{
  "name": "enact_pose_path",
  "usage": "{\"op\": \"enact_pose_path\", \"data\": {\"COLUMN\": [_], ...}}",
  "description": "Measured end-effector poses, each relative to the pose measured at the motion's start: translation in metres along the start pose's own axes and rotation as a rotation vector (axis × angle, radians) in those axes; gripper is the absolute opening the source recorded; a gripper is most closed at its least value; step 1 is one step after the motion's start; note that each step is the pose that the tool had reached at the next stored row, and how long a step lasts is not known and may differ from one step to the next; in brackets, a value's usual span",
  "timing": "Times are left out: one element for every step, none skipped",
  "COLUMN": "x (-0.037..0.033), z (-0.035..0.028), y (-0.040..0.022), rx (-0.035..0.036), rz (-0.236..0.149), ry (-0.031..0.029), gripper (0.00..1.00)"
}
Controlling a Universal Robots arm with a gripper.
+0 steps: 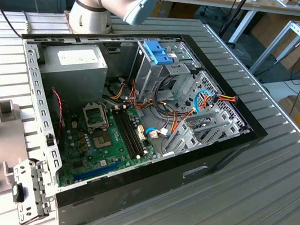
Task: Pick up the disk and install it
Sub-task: 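Pick up the disk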
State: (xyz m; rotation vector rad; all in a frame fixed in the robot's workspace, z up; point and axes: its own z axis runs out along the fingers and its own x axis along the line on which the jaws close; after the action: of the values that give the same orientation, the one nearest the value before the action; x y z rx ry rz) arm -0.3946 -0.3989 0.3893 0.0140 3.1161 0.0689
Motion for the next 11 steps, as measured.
{"op": "enact_pose_path", "data": {"x": [0.0,0.0,0.0,0.0,0.0,0.0,0.0,0.0,0.0,0.0,0.0], "z": [0.0,0.0,0.0,0.0,0.0,0.0,0.0,0.0,0.0,0.0,0.0], "y": [0.0,0.0,0.0,0.0,0.0,0.0,0.0,0.0,0.0,0.0,0.0], "rx": [-0.0003,-0.0005,-0.0006,-0.0008,-0.001,-0.0011,-0.0012,-0.0014,-0.0015,-0.0017,-0.0018], "rz": [-0.013,-0.019,-0.025,-0.034,-0.04,-0.046,-0.05,-0.057,-0.062,-0.067,-0.074], "ry": [0.0006,0.0009,0.0011,0.0015,0.0017,0.0021,0.0022,0.0024,0.0028,0.003,0.0032], "gripper": [0.11,0.11,0.11,0.11,0.11,0.11,0.11,0.11,0.11,0.11,0.11]}}
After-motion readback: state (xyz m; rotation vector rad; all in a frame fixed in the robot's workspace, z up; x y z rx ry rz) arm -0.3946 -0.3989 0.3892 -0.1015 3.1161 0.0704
